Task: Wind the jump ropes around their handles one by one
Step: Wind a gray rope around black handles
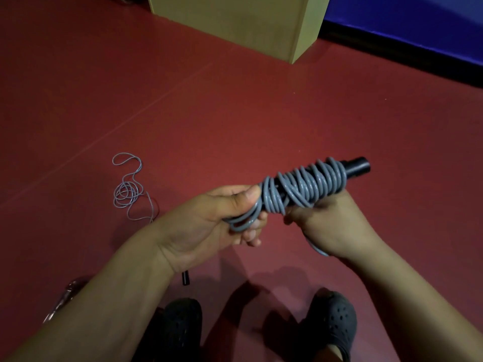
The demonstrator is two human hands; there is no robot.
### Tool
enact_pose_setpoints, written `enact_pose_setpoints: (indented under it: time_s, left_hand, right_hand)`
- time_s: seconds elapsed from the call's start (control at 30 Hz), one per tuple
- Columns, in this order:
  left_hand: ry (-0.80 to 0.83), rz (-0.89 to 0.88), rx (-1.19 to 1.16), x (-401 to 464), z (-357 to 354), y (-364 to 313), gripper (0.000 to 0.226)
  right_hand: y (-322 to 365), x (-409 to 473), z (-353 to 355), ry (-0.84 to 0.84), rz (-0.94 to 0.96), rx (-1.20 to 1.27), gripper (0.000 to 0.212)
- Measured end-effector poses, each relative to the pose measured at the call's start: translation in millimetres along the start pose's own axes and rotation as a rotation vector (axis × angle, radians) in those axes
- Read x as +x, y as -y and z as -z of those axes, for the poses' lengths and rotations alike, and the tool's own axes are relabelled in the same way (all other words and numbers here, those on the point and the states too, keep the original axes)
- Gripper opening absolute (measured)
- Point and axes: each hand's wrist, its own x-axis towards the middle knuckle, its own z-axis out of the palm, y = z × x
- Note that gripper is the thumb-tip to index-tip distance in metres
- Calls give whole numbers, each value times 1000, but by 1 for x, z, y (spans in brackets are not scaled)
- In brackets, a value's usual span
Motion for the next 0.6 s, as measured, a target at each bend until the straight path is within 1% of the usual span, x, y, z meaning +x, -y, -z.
enact_pose_setpoints:
  time_s: [0.1,0.23,0.37,0.43,0.5,0.6]
  left_hand:
    - [-113,20,-36,4,-4,1,26]
    - [-256,51,-19,10,-6,4,29]
    - [-387,113,-19,13,-10,1,31]
    - [-452,148,-21,14,-11,0,29]
    - [-505,156,18,16,-9,1,29]
    - [-558,118,194,19,-2,8,31]
  right_hand:
    - [-6,-4,-7,67,64,-119,31]
    - [-1,-8,-13,209,-19,-199,36]
    - [6,-11,-16,268,-30,-240,29]
    - [7,-12,-17,288,-37,-236,22]
    - [7,-13,-20,298,-29,-226,18]
    - [8,-14,-23,304,-10,-237,17]
